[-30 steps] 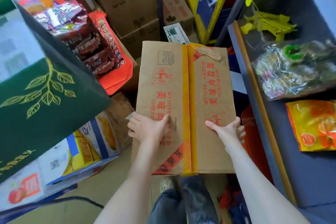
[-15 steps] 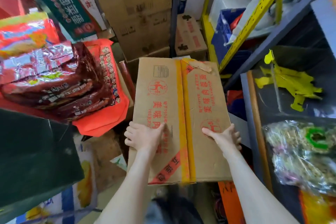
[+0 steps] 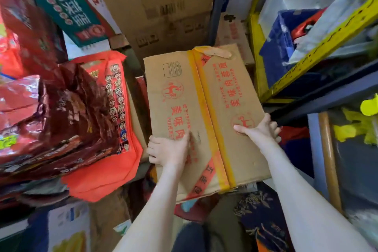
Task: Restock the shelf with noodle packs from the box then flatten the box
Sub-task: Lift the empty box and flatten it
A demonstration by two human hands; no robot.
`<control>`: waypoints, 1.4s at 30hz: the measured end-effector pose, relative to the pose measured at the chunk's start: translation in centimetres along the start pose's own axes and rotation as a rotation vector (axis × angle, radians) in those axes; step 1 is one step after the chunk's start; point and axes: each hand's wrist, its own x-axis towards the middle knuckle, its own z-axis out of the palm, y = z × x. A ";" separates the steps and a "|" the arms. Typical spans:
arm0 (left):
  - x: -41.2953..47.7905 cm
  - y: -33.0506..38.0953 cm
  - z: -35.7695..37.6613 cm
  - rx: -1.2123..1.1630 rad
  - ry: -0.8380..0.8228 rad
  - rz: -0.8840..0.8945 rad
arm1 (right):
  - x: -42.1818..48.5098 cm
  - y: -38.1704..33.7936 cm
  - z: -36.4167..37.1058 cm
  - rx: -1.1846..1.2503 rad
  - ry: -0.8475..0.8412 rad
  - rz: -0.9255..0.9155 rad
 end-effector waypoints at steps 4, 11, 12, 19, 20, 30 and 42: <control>2.5 1.1 2.5 0.007 -0.013 -0.027 | 3.9 -2.0 1.3 -0.045 -0.009 -0.032; 5.9 1.8 4.7 0.019 0.011 -0.026 | 7.2 -3.8 3.9 -0.047 -0.061 -0.067; 6.2 1.9 4.9 0.020 0.007 -0.016 | 7.5 -4.0 4.1 -0.045 -0.059 -0.068; 7.7 1.6 6.4 0.119 -0.175 0.003 | 7.7 -4.1 5.1 -0.066 -0.023 -0.085; 7.7 1.3 6.5 0.124 -0.214 0.014 | 7.5 -4.2 5.1 -0.078 -0.002 -0.095; 5.7 1.6 7.2 0.171 -0.454 0.244 | 4.7 -4.7 6.3 -0.185 0.128 -0.302; -2.0 4.8 3.2 0.314 -0.609 0.425 | -3.5 -3.6 2.4 -0.255 -0.154 -0.437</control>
